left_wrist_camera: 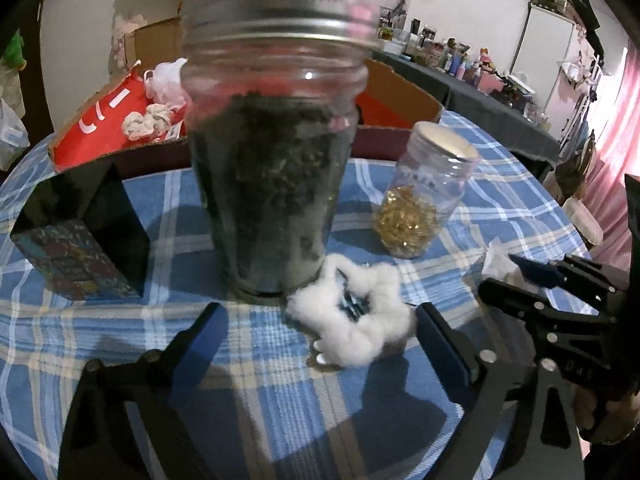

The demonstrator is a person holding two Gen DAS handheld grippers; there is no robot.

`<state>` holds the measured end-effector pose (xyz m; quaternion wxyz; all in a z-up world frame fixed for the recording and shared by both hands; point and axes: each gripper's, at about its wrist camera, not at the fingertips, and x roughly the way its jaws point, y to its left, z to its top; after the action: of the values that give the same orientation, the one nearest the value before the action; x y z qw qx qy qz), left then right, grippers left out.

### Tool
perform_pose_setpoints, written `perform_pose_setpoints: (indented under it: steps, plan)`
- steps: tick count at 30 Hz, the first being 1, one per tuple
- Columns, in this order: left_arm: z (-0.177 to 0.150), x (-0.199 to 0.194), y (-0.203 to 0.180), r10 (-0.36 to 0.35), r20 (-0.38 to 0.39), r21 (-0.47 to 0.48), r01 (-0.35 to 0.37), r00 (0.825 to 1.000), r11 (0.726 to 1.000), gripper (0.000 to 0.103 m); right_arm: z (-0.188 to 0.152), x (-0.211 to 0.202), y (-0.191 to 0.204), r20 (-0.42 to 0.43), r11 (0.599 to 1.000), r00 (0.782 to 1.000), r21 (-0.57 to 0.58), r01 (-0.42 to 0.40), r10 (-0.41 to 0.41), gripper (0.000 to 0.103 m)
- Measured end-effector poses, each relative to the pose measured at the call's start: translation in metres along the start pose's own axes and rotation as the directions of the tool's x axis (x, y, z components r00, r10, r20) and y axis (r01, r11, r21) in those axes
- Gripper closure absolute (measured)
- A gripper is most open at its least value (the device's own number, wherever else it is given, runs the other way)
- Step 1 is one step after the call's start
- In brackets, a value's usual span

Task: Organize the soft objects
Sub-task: 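Grasp the white tissue with the right tool while the left tool grasps the white fluffy scrunchie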

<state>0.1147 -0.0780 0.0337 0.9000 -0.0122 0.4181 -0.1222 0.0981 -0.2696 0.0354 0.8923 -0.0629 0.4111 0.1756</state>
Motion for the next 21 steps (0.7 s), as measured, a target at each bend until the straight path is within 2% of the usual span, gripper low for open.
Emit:
perform_pose_setpoints:
  steps: [2,4,6,14,21]
  plan:
    - [-0.001,-0.002,0.001,-0.02,0.004,0.008,0.02,1.0,1.0,0.024,-0.001,-0.002,0.005,0.004,1.0,1.0,-0.003,-0.015,0.015,0.072]
    - [-0.001,-0.002,0.0,-0.035,0.004,0.028,0.035,0.999,0.999,0.042,-0.002,-0.005,0.011,0.013,1.0,1.0,-0.01,-0.015,0.015,0.073]
    - [-0.002,-0.004,-0.002,-0.05,0.003,0.05,0.05,0.999,0.997,0.052,-0.004,-0.008,0.015,0.021,1.0,1.0,-0.006,-0.023,0.023,0.074]
    - [-0.008,-0.016,0.006,-0.098,0.0,0.051,0.098,0.995,0.994,0.054,-0.004,-0.02,0.026,0.049,0.999,0.998,0.013,-0.036,0.036,0.075]
    - [-0.014,-0.037,0.016,-0.103,0.025,0.054,0.102,0.994,0.993,0.054,-0.001,-0.027,0.047,0.074,0.999,0.996,0.017,-0.049,0.048,0.075]
